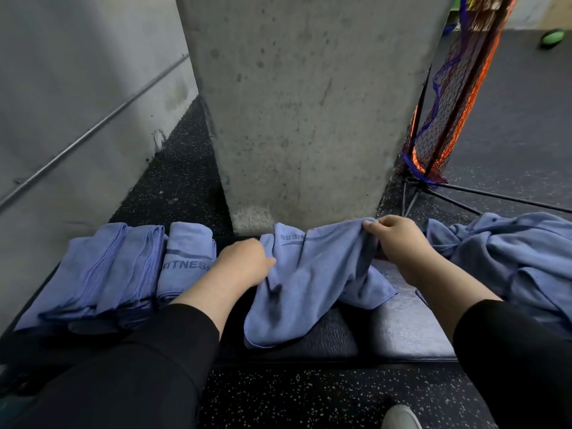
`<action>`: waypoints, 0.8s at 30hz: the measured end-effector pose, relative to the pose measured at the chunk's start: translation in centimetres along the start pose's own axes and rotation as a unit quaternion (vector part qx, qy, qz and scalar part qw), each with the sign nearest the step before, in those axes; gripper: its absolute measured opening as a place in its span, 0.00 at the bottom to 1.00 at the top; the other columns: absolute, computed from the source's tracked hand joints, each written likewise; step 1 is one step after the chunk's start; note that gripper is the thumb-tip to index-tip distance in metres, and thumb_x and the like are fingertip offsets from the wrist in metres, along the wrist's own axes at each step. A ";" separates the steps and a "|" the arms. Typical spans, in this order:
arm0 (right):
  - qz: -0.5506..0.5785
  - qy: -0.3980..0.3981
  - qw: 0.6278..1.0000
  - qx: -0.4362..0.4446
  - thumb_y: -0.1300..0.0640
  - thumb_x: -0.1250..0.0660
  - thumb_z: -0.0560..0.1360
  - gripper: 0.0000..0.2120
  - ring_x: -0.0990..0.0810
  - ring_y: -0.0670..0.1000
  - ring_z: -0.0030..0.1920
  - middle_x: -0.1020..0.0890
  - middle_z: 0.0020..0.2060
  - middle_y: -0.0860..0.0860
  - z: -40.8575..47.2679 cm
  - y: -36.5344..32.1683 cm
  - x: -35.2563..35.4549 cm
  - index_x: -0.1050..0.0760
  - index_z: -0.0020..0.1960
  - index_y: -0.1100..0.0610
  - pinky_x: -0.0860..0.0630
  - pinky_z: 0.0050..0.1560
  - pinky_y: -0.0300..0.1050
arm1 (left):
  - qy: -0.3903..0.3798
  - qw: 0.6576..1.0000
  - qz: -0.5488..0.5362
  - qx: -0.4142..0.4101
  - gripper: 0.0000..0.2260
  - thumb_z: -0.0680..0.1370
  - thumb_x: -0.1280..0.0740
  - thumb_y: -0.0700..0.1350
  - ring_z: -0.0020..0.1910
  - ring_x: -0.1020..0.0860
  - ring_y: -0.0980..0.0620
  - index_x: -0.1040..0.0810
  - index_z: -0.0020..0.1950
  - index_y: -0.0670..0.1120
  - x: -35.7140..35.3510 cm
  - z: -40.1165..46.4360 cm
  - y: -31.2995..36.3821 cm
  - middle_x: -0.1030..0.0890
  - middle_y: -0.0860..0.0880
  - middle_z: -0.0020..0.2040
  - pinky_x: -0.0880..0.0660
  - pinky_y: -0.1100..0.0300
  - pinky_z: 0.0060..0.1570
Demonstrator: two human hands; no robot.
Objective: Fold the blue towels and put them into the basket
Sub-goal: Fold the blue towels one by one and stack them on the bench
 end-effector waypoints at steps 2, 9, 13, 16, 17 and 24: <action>0.046 -0.015 0.999 -0.023 0.53 0.30 0.78 0.12 0.26 0.54 0.38 0.25 0.35 0.57 0.0 0.1 -0.1 0.22 0.46 0.63 0.19 0.46 0.60 | -0.112 0.992 0.031 0.042 0.16 0.79 0.37 0.56 0.36 0.19 0.47 0.20 0.46 0.43 -1.7 -0.4 -0.1 0.16 0.47 0.39 0.22 0.58 0.46; 0.115 -0.121 0.982 -0.088 0.55 0.28 0.77 0.08 0.19 0.57 0.45 0.17 0.46 0.60 -0.8 0.4 -1.0 0.18 0.52 0.59 0.20 0.48 0.53 | -0.111 0.989 0.067 0.074 0.12 0.76 0.35 0.46 0.45 0.21 0.49 0.23 0.58 0.45 -5.0 1.8 0.4 0.22 0.49 0.43 0.25 0.56 0.42; 0.093 -0.223 0.961 -0.136 0.58 0.26 0.75 0.17 0.23 0.59 0.47 0.23 0.45 0.62 -1.9 1.0 -1.9 0.21 0.56 0.70 0.22 0.56 0.60 | 0.115 0.990 -0.081 0.001 0.10 0.81 0.43 0.49 0.48 0.22 0.39 0.28 0.47 0.44 -1.0 1.8 0.9 0.20 0.43 0.47 0.31 0.54 0.44; 0.248 -0.144 0.951 -0.118 0.57 0.31 0.79 0.14 0.20 0.56 0.42 0.21 0.45 0.63 -1.1 -0.3 -1.3 0.22 0.54 0.69 0.20 0.44 0.50 | 0.174 0.910 -0.375 -0.016 0.17 0.83 0.40 0.53 0.49 0.21 0.42 0.23 0.44 0.42 1.8 0.8 0.5 0.17 0.42 0.49 0.29 0.52 0.46; 0.315 -0.154 0.928 -0.126 0.53 0.30 0.79 0.15 0.20 0.57 0.43 0.22 0.45 0.64 -0.8 -0.7 -1.2 0.22 0.55 0.66 0.19 0.42 0.48 | 0.128 0.879 -0.460 -0.009 0.18 0.82 0.38 0.56 0.48 0.19 0.45 0.20 0.46 0.43 1.5 0.5 0.6 0.16 0.45 0.47 0.25 0.53 0.48; 0.186 -0.228 0.952 -0.086 0.58 0.31 0.79 0.07 0.27 0.50 0.32 0.28 0.33 0.54 -2.0 0.0 -2.2 0.24 0.43 0.57 0.27 0.41 0.46 | 0.053 0.782 -0.621 0.030 0.06 0.81 0.33 0.39 0.49 0.18 0.46 0.18 0.46 0.42 -0.7 0.6 0.3 0.15 0.40 0.51 0.23 0.53 0.53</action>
Point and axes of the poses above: each hand's wrist, its own z-axis towards the middle knuckle, its own x-axis out of the back of the hand, y = z × x, the point moved 5 cm from there along z, towards the middle knuckle
